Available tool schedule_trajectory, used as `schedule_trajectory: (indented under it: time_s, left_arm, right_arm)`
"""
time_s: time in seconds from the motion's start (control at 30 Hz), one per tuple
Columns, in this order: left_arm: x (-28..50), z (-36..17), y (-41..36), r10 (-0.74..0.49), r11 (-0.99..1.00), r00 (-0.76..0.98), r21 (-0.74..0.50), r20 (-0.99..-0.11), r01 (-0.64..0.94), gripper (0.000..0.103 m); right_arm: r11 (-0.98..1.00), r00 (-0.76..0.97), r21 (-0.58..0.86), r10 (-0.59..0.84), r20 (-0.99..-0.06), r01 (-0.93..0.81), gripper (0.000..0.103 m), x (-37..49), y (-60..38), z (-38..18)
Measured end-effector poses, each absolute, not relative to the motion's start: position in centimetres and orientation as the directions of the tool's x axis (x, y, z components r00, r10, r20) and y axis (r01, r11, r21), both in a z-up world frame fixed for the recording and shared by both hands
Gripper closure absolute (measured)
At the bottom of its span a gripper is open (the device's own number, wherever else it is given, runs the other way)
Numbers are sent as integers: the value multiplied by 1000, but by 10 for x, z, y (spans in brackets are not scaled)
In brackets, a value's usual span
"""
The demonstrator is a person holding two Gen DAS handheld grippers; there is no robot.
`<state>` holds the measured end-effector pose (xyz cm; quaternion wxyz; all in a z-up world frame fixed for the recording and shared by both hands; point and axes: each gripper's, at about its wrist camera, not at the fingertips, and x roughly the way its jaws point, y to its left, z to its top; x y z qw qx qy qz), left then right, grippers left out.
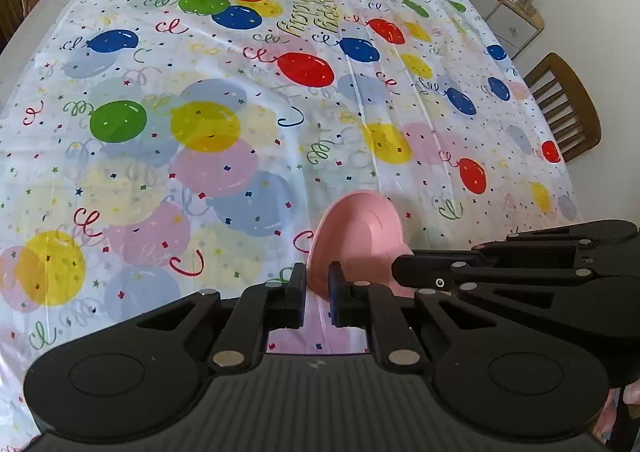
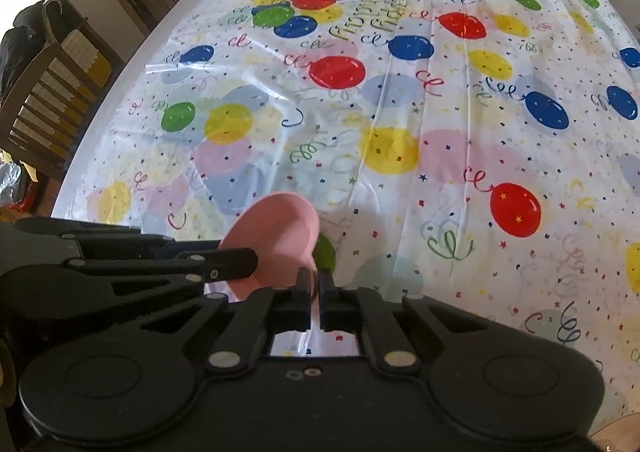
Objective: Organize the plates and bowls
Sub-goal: 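Lift the pink heart dish with the left gripper and carry it over the cream bowl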
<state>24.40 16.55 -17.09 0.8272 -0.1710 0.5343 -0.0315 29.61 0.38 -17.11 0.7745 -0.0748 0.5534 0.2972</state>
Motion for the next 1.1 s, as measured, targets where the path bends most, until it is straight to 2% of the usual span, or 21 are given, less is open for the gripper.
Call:
schedule_trajectory:
  time_s: [0.63, 1.1]
  left_arm:
    - [207, -95, 142, -189, 947, 473, -287, -861, -144, 92]
    - [156, -64, 95, -134, 958, 484, -238, -865, -160, 92]
  right_arm:
    - [774, 220, 247, 443, -869, -583, 100, 257, -19, -100]
    - [747, 216, 282, 492, -843, -602, 100, 212, -64, -75]
